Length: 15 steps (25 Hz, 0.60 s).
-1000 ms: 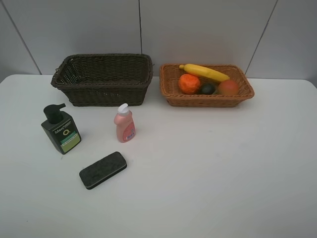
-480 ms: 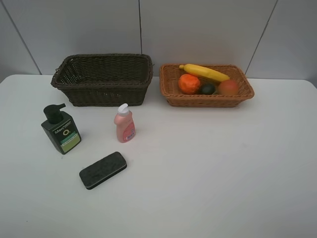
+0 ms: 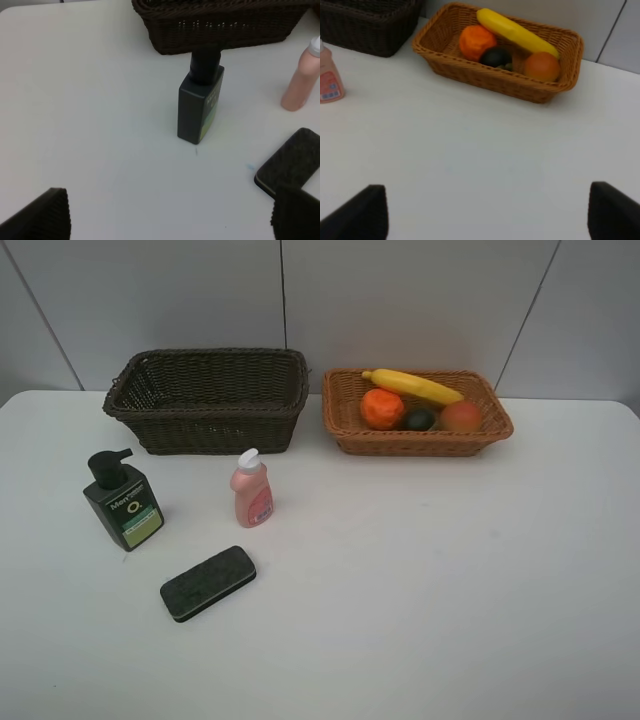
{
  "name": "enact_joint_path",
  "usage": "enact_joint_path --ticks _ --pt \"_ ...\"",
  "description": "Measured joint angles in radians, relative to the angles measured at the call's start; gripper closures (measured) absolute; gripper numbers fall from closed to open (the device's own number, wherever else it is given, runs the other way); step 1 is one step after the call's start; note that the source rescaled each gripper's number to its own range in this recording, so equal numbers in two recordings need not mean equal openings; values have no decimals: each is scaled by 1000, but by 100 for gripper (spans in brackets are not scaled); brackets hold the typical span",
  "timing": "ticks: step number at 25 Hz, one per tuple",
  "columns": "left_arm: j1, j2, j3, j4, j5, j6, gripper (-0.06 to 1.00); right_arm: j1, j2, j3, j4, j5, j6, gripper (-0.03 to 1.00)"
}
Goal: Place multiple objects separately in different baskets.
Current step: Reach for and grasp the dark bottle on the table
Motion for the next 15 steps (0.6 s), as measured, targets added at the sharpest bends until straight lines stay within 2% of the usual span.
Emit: enact_joint_path --ticks 7,15 --pt "0 0 0 0 0 0 -6 -173 0 0 -125 -10 158 -3" --pt "0 0 0 0 0 0 -6 -140 0 2 -226 -17 305 -3"
